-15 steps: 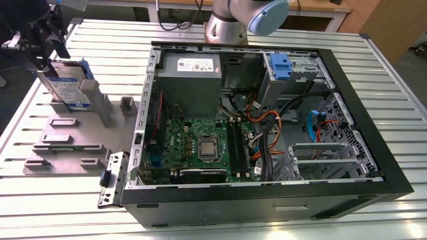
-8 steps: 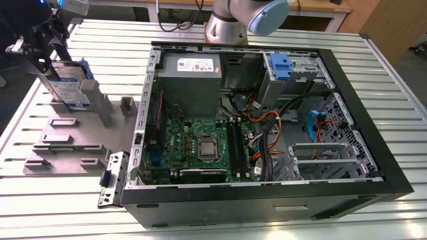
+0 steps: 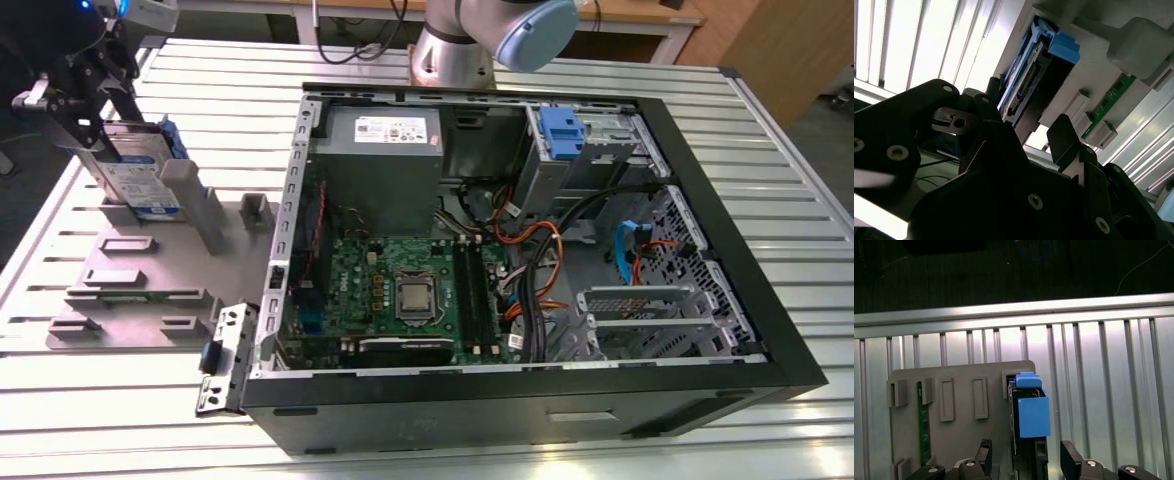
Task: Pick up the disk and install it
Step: 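Pick up the disk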
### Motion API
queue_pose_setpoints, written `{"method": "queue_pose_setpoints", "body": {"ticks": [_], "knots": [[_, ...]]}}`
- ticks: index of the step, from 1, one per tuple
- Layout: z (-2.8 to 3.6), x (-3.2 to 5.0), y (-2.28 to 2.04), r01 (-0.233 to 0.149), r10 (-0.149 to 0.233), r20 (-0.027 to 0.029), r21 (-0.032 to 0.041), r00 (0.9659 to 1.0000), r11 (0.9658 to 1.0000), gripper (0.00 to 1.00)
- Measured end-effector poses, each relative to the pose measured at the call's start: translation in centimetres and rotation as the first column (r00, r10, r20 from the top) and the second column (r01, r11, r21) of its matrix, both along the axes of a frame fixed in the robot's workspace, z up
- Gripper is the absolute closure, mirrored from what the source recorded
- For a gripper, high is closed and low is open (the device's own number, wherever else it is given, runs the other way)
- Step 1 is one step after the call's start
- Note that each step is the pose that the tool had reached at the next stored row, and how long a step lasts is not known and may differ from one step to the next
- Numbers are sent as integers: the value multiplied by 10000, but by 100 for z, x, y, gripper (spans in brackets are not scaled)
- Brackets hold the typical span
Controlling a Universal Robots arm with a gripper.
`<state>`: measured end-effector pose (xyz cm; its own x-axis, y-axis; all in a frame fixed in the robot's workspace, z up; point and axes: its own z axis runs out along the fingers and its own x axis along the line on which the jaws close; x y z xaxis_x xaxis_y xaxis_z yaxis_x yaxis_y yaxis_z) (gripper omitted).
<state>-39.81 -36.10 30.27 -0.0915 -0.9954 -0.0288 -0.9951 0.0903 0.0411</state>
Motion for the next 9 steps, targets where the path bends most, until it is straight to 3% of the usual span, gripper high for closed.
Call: {"method": "queue_pose_setpoints", "body": {"ticks": [2, 4, 5, 9], "knots": [[0, 0, 0, 0, 0, 0, 0, 10000, 10000, 43], [-1, 0, 0, 0, 0, 0, 0, 10000, 10000, 43], [-1, 0, 0, 0, 0, 0, 0, 10000, 10000, 50], [-2, 0, 0, -56, 56, 0, 0, 10000, 10000, 50]]}}
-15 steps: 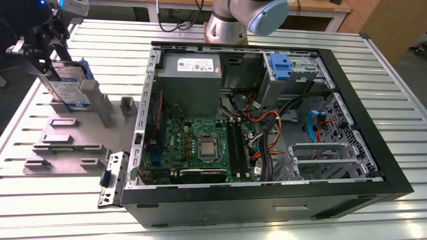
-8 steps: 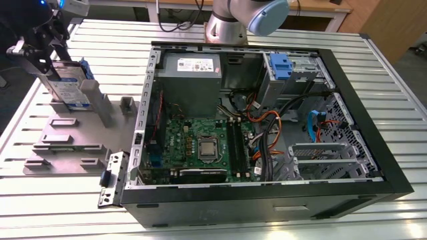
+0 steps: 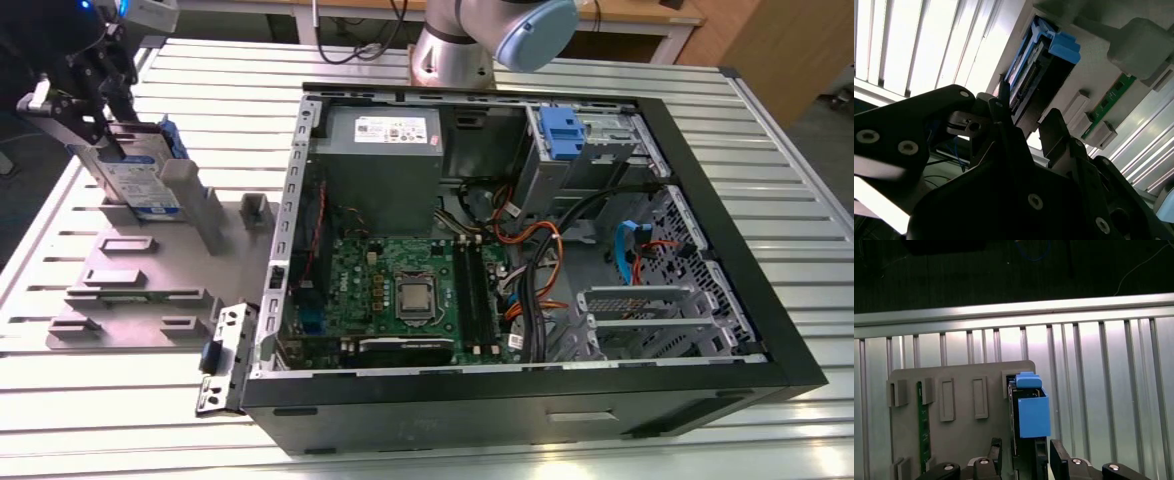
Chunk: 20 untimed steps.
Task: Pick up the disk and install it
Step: 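Pick up the disk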
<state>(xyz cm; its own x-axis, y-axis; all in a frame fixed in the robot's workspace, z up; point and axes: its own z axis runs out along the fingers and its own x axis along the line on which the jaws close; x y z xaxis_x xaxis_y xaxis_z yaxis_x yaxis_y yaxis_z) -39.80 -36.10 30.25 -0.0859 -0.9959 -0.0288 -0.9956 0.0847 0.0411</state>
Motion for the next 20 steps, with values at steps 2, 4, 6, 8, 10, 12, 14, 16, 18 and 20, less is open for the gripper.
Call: {"method": "queue_pose_setpoints", "body": {"ticks": [2, 4, 6, 8, 10, 12, 14, 16, 18, 20], "knots": [[-4, 0, 0, -213, 213, 2, 0, 9998, 9998, 50], [-4, 0, 0, -374, 374, 0, -1, 9993, 9993, 50], [-4, 0, 0, -381, 381, 0, -1, 9993, 9993, 50], [-5, 0, 0, -388, 388, 1, -1, 9992, 9992, 50], [-4, 0, 0, -394, 394, 0, -1, 9992, 9992, 51], [-5, 0, 0, -399, 399, 0, 0, 9992, 9992, 57], [-4, 0, 0, -406, 406, 0, -2, 9992, 9992, 64], [-4, 0, 0, -412, 412, 0, -1, 9992, 9992, 65], [-4, 0, 0, -418, 418, 0, -1, 9991, 9991, 65], [-5, 0, 0, -633, 633, 0, -1, 9980, 9980, 65]]}}
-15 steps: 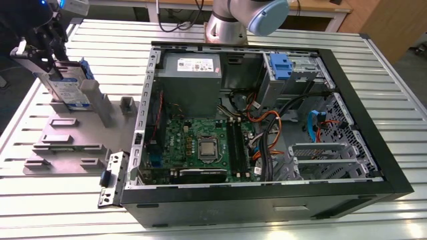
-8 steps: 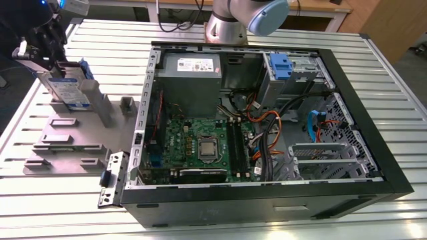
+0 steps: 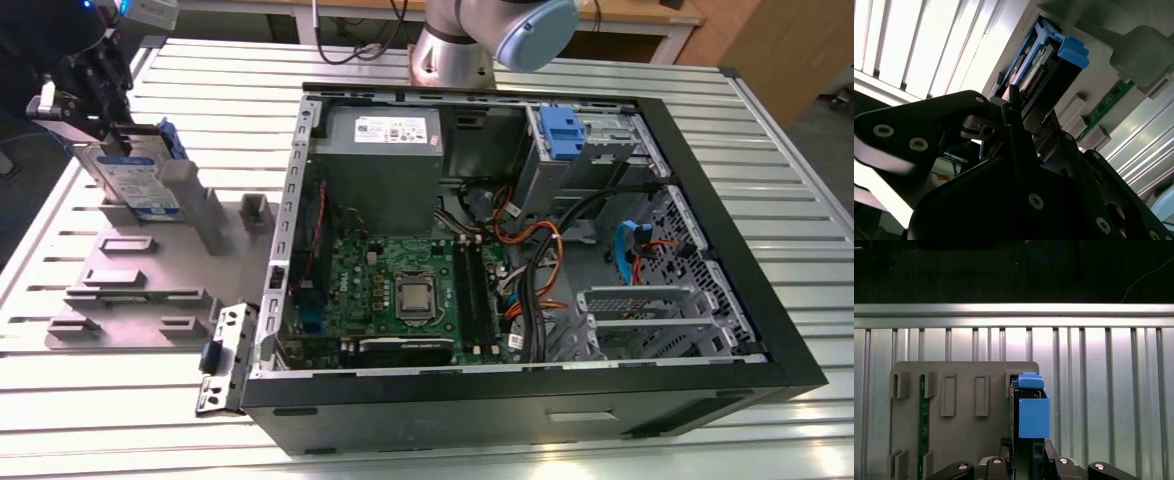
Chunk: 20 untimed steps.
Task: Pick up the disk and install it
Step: 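Pick up the disk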
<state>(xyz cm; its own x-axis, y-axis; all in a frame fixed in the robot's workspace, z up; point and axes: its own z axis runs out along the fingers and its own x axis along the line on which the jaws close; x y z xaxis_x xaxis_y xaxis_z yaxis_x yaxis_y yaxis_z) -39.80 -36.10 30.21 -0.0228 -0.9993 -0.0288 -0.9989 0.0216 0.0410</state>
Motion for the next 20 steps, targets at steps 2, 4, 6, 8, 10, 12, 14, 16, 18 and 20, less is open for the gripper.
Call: {"method": "queue_pose_setpoints", "body": {"ticks": [2, 4, 6, 8, 10, 12, 14, 16, 18, 20], "knots": [[0, 0, 0, -6, 6, -1, -1, 10000, 10000, 65], [0, 0, 0, -12, 12, 0, 0, 10000, 10000, 65], [0, 0, 0, -18, 18, 0, 0, 10000, 10000, 65], [0, 0, 0, -24, 24, 0, 0, 10000, 10000, 65], [1, 0, 0, -28, 28, -1, -1, 10000, 10000, 65], [22, 0, 0, -28, 28, 2, 1, 10000, 10000, 65], [62, 0, 0, -28, 28, 0, 0, 10000, 10000, 65], [110, 0, 0, -28, 28, 0, -1, 10000, 10000, 65], [155, 0, 0, -28, 28, 0, 0, 10000, 10000, 65], [195, 0, 0, -28, 28, 0, 0, 10000, 10000, 65]]}}
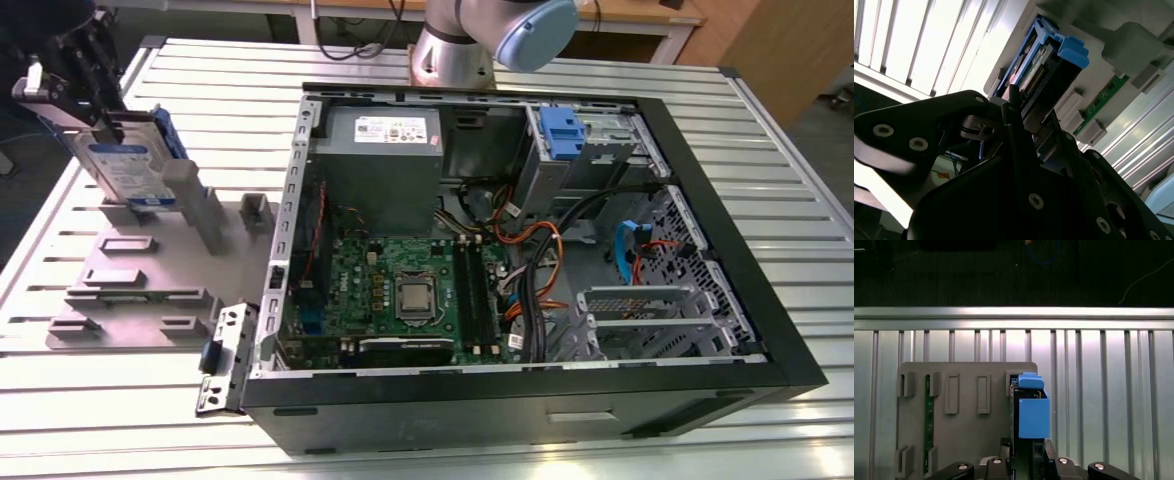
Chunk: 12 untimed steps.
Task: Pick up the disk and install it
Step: 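Pick up the disk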
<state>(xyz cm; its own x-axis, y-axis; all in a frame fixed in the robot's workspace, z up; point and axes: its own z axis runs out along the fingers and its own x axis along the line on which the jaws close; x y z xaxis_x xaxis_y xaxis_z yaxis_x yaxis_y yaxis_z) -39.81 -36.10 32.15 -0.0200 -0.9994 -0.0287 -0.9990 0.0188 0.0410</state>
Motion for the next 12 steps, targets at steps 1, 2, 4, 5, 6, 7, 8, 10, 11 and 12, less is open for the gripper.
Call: {"method": "queue_pose_setpoints", "body": {"ticks": [1, 2, 4, 5, 6, 7, 8, 10, 11, 12], "knots": [[20, 0, 0, 0, 0, 0, 0, 10000, 10000, 65], [42, 0, 0, 0, 0, -1, 0, 10000, 10000, 65], [87, 0, 0, 0, 0, -1, 0, 10000, 10000, 65], [110, 0, 0, 0, 0, 0, 0, 10000, 10000, 65], [133, 0, 0, 0, 0, 0, 0, 10000, 10000, 65], [151, 0, 0, 0, 0, -1, 0, 10000, 10000, 65], [166, 0, 0, 0, 0, -1, 0, 10000, 10000, 65], [188, 0, 0, 0, 0, 0, 1, 10000, 10000, 65], [199, 0, 0, 0, 0, 0, 1, 10000, 10000, 65], [209, 0, 0, 0, 0, -1, -1, 10000, 10000, 65]]}}
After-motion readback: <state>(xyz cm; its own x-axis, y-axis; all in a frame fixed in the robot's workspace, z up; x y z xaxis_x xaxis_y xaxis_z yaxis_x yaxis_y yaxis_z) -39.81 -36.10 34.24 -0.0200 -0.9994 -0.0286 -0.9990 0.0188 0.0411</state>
